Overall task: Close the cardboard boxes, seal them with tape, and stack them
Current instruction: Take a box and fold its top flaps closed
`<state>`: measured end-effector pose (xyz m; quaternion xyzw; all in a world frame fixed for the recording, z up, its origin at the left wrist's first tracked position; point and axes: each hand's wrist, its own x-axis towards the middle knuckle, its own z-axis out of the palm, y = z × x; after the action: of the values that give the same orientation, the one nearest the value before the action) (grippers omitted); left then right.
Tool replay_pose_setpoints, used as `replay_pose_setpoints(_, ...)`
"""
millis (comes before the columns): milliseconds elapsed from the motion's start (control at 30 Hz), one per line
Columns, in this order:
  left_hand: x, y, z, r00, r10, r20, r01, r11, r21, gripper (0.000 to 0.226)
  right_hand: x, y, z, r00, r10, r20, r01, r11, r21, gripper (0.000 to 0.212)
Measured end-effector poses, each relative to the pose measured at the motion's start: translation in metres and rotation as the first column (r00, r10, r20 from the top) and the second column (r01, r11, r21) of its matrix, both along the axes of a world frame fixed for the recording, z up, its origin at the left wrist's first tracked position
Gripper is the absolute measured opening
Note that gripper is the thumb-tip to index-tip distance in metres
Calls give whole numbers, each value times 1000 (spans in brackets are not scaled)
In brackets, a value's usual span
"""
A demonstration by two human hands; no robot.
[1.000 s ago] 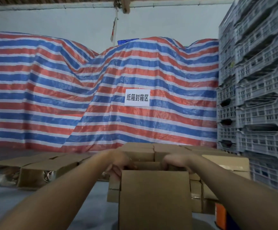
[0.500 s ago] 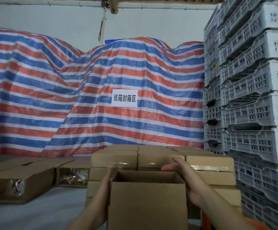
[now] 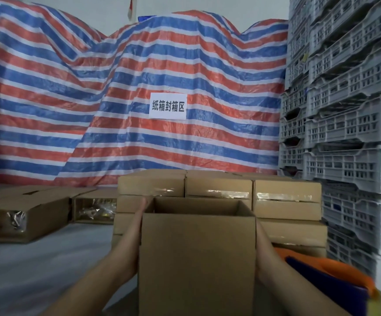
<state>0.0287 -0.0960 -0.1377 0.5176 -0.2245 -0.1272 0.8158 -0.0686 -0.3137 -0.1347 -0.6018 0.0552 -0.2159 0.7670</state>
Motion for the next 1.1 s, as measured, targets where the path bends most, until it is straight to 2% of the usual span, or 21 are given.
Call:
replay_pose_setpoints(100,0,6,4,999,-42,27,43,999,-29,61,-1,2,-1,1000,6,27,-6,1000,-20,72)
replay_pose_setpoints(233,3,16,8,992,-123,39,126,989,-79,49,-3,6,1,1000,-2,11,2,998,60,62)
replay_pose_setpoints(333,3,16,8,989,-144,40,147,987,-63,39,-1,6,-1,1000,18,22,-21,995,101,71)
replay_pose_setpoints(433,5,16,6,987,-159,-2,158,986,-43,39,-2,8,-4,998,29,49,-34,992,118,72)
replay_pose_setpoints(667,2,13,5,986,-165,11,164,986,12,38,1,6,-5,999,32,36,-36,993,116,72)
replay_pose_setpoints(900,-15,7,8,988,-139,61,131,984,117,26,4,3,-8,999,6,38,-11,990,140,69)
replay_pose_setpoints(1033,-16,5,8,998,-7,63,1,996,87,47,7,2,-9,998,-10,57,0,986,164,62)
replay_pose_setpoints(1100,-15,4,7,995,77,60,-80,996,45,41,9,0,-11,998,-8,65,-2,987,160,62)
